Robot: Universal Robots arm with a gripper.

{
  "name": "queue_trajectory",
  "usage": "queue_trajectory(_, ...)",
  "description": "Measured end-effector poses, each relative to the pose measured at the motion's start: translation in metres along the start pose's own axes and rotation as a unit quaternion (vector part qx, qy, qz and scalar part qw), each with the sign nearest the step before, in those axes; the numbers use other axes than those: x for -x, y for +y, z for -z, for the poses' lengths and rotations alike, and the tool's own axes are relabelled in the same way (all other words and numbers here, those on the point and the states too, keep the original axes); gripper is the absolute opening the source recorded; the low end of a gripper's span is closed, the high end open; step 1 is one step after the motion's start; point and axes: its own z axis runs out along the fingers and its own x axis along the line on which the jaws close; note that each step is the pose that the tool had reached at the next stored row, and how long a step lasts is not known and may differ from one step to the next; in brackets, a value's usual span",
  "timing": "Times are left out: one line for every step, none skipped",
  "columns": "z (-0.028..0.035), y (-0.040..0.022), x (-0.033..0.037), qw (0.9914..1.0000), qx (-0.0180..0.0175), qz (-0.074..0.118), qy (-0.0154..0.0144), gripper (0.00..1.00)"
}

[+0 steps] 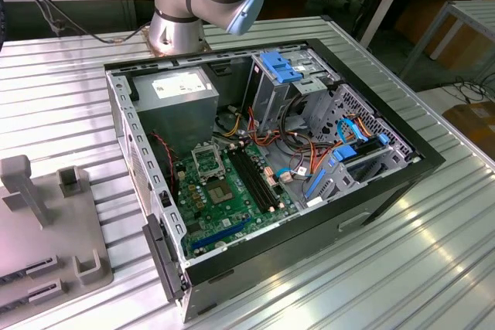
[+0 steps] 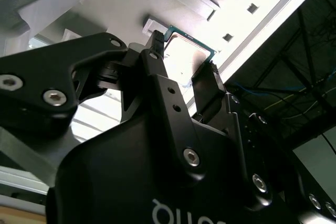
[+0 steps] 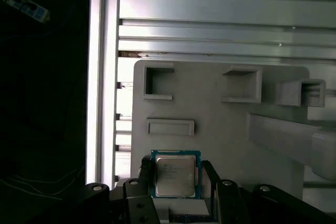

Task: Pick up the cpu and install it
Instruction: 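Pick up the cpu and move it towards the insertion slot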

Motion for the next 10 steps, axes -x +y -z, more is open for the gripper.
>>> queue_trajectory(0.0004,0.0000,0.0000,1.00000,0.0000,0.000,0.0000,0.47)
queue_trajectory(0.0012,0.0000,0.0000,1.00000,0.0000,0.000,0.0001,0.47)
queue_trajectory(0.0020,0.0001,-0.0001,1.00000,0.0000,0.000,0.0001,0.47)
queue_trajectory(0.0027,0.0001,-0.0001,1.00000,0.0000,0.000,0.0002,0.47)
queue_trajectory(0.0032,0.0001,-0.0001,1.00000,0.0000,0.000,0.0001,0.47)
queue_trajectory(0.0039,0.0001,-0.0001,1.00000,0.0000,0.000,0.0001,0.47)
queue_trajectory(0.0045,0.0001,-0.0001,1.00000,0.0000,0.000,0.0002,0.47)
queue_trajectory(0.0050,0.0001,-0.0001,1.00000,0.0000,0.000,0.0001,0.47)
queue_trajectory(0.0054,0.0002,-0.0001,1.00000,0.0000,0.000,0.0001,0.47)
queue_trajectory(0.0058,0.0002,-0.0001,1.00000,0.0000,0.000,0.0001,0.47)
